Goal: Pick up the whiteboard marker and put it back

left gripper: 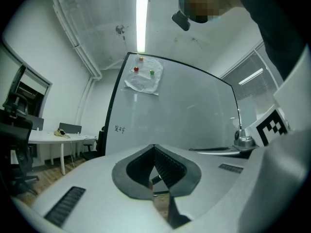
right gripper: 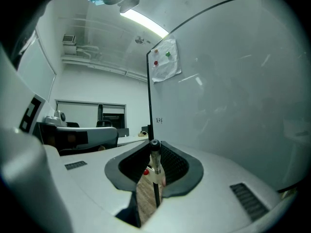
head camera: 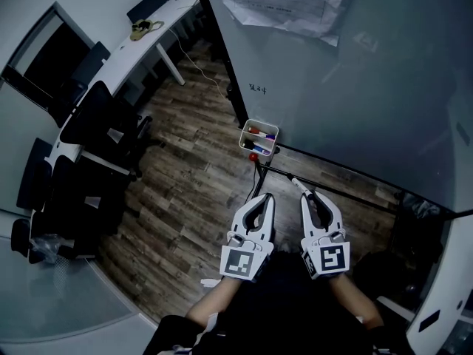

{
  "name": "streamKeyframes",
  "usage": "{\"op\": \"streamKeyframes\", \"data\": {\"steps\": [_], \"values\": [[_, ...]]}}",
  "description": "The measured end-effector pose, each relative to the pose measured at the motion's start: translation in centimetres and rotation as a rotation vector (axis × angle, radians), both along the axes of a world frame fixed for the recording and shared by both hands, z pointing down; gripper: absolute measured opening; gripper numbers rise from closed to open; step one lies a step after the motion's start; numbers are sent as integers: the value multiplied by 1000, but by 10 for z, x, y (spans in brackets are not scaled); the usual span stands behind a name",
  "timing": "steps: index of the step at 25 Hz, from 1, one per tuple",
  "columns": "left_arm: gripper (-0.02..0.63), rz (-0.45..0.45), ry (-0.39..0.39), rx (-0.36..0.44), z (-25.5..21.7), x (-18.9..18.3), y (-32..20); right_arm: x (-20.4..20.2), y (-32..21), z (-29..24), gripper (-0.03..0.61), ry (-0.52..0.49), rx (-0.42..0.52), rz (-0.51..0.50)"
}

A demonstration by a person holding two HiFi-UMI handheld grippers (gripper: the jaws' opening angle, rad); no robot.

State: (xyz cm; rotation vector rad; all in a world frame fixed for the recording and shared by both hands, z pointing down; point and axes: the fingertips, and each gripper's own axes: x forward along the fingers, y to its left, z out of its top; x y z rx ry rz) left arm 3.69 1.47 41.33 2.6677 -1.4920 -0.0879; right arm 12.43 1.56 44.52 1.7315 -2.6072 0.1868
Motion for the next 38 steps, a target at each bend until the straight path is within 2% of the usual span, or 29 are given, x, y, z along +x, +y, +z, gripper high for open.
{"op": "streamKeyframes", "data": {"steps": [12,23,31,38], "values": [[8,-76,-29,-6,-7,-10,13,7,4,-2,78,-27,0,-24],[8,-116,-39,-34,-1,-21,17,-9,4,0,78,-32,-19,-76],[8,-134,-24,-39,4,-34,1,-23,-14,-1,78,-16,-37,-89],[8,-124,-7,-48,9,-53,-32,-46,-47,-4,77,3,-54,-84]]}}
